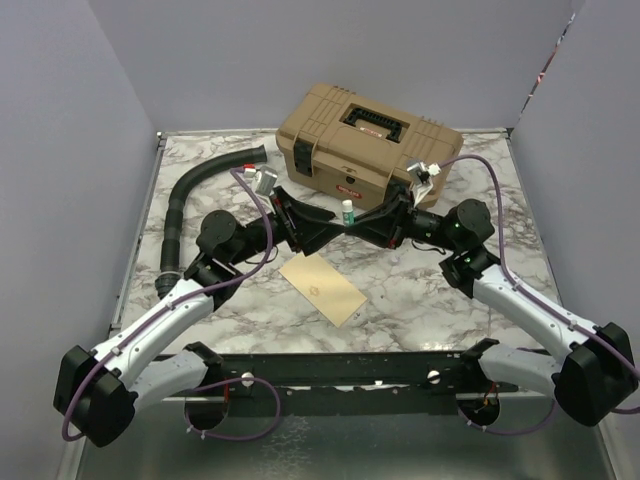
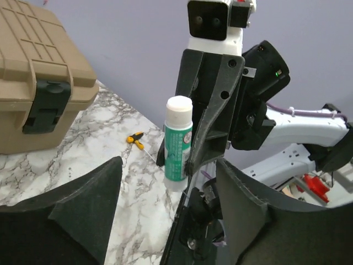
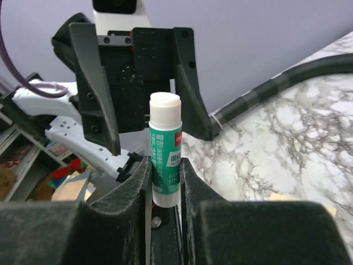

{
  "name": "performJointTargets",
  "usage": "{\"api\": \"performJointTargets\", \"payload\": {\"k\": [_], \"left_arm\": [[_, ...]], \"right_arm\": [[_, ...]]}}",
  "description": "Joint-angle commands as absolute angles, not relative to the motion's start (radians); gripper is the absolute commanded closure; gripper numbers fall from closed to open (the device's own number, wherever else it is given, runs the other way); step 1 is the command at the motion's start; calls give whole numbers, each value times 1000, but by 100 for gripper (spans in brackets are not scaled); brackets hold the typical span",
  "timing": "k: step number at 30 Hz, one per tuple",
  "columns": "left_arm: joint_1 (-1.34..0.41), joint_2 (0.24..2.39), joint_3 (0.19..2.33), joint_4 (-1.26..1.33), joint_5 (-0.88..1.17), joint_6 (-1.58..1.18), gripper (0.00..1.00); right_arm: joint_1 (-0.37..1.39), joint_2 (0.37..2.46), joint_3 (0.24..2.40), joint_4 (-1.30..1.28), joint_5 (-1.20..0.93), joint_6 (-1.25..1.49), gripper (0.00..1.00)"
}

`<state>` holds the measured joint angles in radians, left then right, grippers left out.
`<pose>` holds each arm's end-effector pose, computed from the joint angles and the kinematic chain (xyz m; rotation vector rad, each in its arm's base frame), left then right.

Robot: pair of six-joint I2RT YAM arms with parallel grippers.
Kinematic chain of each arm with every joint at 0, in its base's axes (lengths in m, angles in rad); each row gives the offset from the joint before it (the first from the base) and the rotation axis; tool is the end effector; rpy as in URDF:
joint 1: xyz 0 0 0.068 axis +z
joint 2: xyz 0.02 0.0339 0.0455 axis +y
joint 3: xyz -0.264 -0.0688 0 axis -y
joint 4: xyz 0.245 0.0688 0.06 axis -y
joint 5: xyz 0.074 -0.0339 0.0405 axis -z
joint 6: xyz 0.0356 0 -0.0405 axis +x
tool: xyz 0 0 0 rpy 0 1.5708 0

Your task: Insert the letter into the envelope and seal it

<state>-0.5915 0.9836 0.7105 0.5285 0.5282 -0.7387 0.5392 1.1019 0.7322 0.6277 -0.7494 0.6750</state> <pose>0.1786 -0.1416 0.3514 0.3929 1.4583 -1.4422 0.2000 0.1479 0.3420 -0.6123 1.4316 1.4749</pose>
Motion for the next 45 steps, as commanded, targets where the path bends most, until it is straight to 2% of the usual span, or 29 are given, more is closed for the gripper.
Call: {"api": "performJointTargets", "payload": {"k": [1,4,10,24,26,28,29,30,32,33,36,40,45], "left_arm": [[-620,1032,767,592,595,-752,38],[-624,1048,776,595,582,-755,53],[-624,1029,760,595,530,-748,72],[-628,1098,795,600,622,-764,69],[-629,1106,799,601,641,-759,73],[-629,1102,793,602,630,-753,86],[-629,1097,789,601,618,-752,96],[-629,1091,786,601,594,-751,100],[-629,1079,791,601,551,-756,100],[-629,1073,793,601,524,-763,100],[-632,1048,792,635,463,-794,100],[-634,1022,781,684,411,-840,100],[-636,1022,776,721,387,-904,100]], "right_arm": [[553,1141,738,751,-858,762,100],[558,1155,742,760,-876,763,99],[558,1160,738,778,-904,768,99],[558,1206,747,974,-1006,876,99],[558,1210,750,976,-1006,880,100],[558,1210,753,970,-1006,873,98],[558,1207,751,969,-1002,870,88],[558,1199,745,961,-988,864,74],[558,1168,717,922,-926,838,48],[558,1149,702,887,-884,823,41],[560,1098,651,830,-743,834,36],[575,1090,578,977,-642,933,36],[604,1168,620,1047,-587,1029,39]]}}
